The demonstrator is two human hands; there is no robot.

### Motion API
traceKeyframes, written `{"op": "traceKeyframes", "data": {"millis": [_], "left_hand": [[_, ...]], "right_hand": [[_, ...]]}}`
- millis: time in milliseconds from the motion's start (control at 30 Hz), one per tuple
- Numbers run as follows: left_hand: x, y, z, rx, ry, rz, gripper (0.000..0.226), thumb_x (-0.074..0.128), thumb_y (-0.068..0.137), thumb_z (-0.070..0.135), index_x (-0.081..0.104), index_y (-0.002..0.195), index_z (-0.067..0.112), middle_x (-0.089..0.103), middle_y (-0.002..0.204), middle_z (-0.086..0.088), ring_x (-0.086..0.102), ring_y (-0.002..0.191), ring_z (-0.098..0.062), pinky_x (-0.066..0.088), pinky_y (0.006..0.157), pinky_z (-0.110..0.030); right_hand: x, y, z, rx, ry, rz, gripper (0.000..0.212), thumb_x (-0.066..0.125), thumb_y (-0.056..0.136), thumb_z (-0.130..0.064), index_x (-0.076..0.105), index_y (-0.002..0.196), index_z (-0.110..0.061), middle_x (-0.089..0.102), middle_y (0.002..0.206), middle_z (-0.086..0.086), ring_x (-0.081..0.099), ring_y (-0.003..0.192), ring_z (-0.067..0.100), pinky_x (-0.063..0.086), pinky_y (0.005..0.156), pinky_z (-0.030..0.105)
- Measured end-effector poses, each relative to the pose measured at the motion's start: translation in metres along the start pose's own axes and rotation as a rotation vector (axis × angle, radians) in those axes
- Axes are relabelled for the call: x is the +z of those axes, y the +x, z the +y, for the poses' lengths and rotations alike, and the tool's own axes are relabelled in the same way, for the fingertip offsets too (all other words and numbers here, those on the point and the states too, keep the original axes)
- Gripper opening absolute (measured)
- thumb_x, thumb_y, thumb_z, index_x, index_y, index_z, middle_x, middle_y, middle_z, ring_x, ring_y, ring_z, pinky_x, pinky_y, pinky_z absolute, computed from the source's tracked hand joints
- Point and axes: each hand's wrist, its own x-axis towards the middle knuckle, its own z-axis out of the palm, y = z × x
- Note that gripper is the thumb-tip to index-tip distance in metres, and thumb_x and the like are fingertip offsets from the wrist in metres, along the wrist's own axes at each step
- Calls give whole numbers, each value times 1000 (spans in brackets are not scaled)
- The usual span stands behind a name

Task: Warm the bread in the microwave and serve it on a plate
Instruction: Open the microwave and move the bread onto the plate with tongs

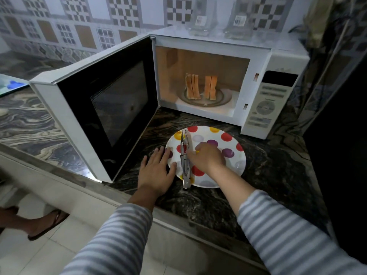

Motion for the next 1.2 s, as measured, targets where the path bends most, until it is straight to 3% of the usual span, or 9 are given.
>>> {"op": "traceKeyframes", "data": {"millis": [67,133,300,533,700,833,933,1033,1200], "left_hand": [[1,1,-1,4,-2,7,72,8,85,56,14,152,31,10,160,7,2,147,-9,1,119,-38],[2,2,-2,6,-12,12,71,10,85,56,16,152,32,10,160,8,1,147,-8,0,119,-38],[1,2,-2,16,-32,19,72,15,84,57,17,151,32,11,160,7,2,147,-9,0,119,-41],[0,1,-2,40,-33,13,67,20,90,57,17,151,29,12,160,6,2,148,-12,1,119,-43],[-1,0,-1,35,-93,56,60,22,94,59,28,147,31,10,160,7,0,147,-13,-3,116,-48],[-14,-5,16,25,-235,182,63,22,86,68,59,123,33,49,140,8,33,135,-12,20,108,-39],[-36,-8,43,68,-347,42,48,40,87,67,67,108,33,70,107,7,59,110,-16,39,93,-31],[-45,-9,59,81,-378,-94,52,48,77,76,66,104,35,71,87,16,65,91,-8,49,82,-27],[-38,-4,61,102,-345,-115,28,55,76,65,67,90,43,71,86,15,66,83,-9,53,74,-29]], "right_hand": [[3,3,-13,-2,-80,-14,54,42,90,-62,63,88,-12,66,91,7,64,89,26,42,59,28],[4,7,-22,11,-119,-15,50,43,90,-61,57,80,-14,62,84,4,63,86,25,40,60,28],[1,11,-31,67,-142,-41,43,55,87,-49,60,107,-12,64,109,6,61,101,25,41,69,28],[-7,6,-19,178,-125,-40,28,52,93,-35,59,105,-11,62,112,10,60,101,30,44,69,30],[-19,6,-10,354,186,-24,36,52,92,-44,60,99,-9,62,92,6,54,69,20,40,55,26],[-31,9,0,429,598,28,44,71,70,-36,65,103,-7,72,91,10,70,77,25,59,68,34],[-44,1,0,432,745,45,45,75,77,-30,64,112,-2,74,93,11,70,70,20,45,46,19],[-51,-6,3,444,867,46,34,65,89,-19,61,117,1,70,107,15,61,62,15,35,33,15],[-48,-10,9,420,1020,52,18,64,91,-20,64,102,-6,70,100,12,62,68,16,43,50,22]]}}
